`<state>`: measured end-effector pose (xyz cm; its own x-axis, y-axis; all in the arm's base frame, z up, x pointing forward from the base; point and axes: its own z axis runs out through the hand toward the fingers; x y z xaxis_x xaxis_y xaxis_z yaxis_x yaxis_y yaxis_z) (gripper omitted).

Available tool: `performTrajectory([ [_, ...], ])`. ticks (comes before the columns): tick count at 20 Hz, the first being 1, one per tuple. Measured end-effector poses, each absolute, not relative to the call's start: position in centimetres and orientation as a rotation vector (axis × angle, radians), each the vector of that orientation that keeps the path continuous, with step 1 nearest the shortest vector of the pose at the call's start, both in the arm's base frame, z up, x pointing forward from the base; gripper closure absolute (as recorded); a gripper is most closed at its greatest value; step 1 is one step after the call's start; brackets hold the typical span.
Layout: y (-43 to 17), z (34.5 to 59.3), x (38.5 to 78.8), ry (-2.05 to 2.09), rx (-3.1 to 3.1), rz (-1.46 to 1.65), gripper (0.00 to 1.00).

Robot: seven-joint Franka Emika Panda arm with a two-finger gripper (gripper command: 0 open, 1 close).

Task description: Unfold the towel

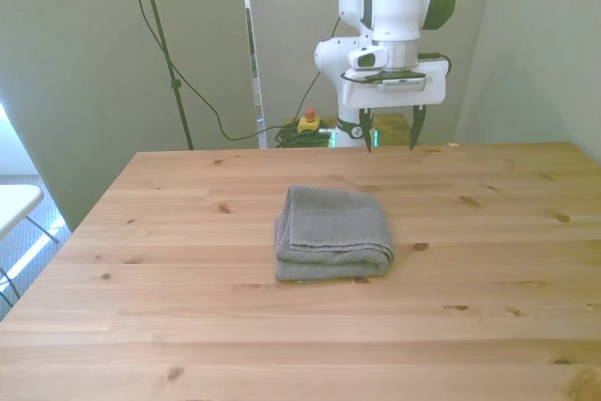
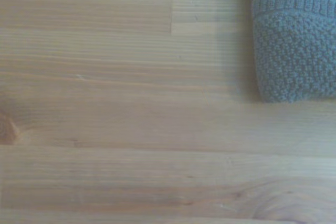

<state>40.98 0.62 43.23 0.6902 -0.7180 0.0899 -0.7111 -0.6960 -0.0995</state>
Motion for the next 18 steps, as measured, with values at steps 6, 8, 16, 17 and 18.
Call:
performTrajectory([
  [6, -2.6, 43.8, 41.8, 1.289, -2.769, -0.188, 0.0],
  [8, -6.7, 45.0, 42.8, 1.368, -2.702, -0.213, 0.0],
  [16, -21.1, 44.2, 46.3, 1.549, -2.495, -0.21, 0.0],
  [17, -22.2, 43.6, 46.6, 1.549, -2.479, -0.204, 0.0],
  [18, -23.0, 42.9, 47.0, 1.542, -2.463, -0.194, 0.0],
])
